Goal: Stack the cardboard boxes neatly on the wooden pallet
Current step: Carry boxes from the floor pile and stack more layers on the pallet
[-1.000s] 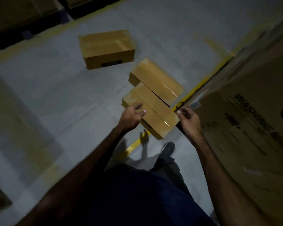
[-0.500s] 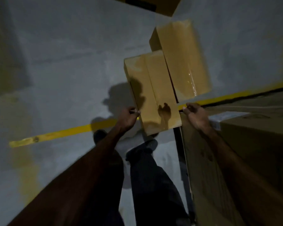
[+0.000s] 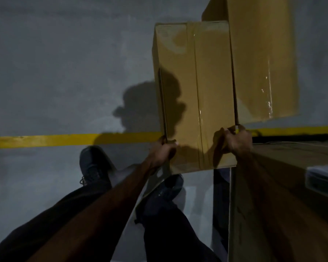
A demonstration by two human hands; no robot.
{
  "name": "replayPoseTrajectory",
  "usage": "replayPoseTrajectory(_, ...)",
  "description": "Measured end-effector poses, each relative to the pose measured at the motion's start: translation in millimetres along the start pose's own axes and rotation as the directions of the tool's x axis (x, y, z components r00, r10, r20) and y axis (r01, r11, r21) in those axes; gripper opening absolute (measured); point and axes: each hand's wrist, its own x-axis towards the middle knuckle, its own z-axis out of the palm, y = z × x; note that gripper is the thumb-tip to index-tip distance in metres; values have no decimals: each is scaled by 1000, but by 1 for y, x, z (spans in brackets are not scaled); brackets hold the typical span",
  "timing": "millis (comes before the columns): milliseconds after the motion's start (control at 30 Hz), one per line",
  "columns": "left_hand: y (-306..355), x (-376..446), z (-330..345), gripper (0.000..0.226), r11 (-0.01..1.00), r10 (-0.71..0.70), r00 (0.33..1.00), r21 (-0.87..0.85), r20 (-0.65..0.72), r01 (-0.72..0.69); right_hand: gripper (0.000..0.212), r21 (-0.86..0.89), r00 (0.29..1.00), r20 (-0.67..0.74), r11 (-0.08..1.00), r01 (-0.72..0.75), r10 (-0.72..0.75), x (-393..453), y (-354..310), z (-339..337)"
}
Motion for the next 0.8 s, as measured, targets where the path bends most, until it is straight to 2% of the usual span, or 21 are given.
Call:
replayPoseTrajectory(100, -5, -3, 10, 61, 994, 21, 999, -109, 32, -17, 32, 81, 991, 105, 992, -93, 85, 1, -4, 0)
replayPoseTrajectory(200, -1, -6, 7, 52, 972, 46, 998, -231, 33, -37, 37, 168, 990, 105, 979, -112, 95, -2, -9, 2)
replayPoseTrajectory(300, 16, -30, -4, 37, 960, 92, 996, -265, -4, -90, 58, 220, 998, 47, 975, 26, -37, -28, -17, -11)
replayPoseTrajectory(333, 26, -42, -12, 28, 955, 107, 994, -276, -26, -110, 58, 239, 996, 41, 969, 65, -77, -39, -21, -17)
replayPoseTrajectory(433, 71, -90, -45, 33, 931, 182, 981, -308, -73, -196, 45, 333, 983, 87, 934, 127, -165, -81, -48, -45)
replayPoseTrajectory(533, 122, -152, -90, 38, 908, 297, 952, -286, -76, -306, 43, 476, 961, 168, 872, 114, -218, -141, -94, -86)
replayPoseTrajectory(667, 173, -252, -137, 73, 885, 388, 918, -245, -85, -397, 49, 679, 911, 311, 734, -13, -272, -230, -142, -130)
replayPoseTrajectory(800, 199, -368, -172, 53, 879, 408, 901, -203, -149, -431, 61, 759, 874, 354, 648, -60, -333, -339, -187, -158)
